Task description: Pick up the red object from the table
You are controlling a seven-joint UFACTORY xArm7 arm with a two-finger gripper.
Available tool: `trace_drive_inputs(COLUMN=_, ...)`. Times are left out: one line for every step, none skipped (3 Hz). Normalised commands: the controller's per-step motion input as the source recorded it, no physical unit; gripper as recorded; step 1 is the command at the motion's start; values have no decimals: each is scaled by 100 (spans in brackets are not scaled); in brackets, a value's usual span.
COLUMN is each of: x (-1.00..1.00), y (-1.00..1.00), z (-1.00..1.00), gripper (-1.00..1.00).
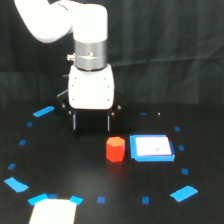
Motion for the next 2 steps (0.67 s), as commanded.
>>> trace_drive_inputs(x=76, y=-78, z=-33, gripper=100)
trace_drive_inputs(x=16, y=-82, z=-36, gripper=87)
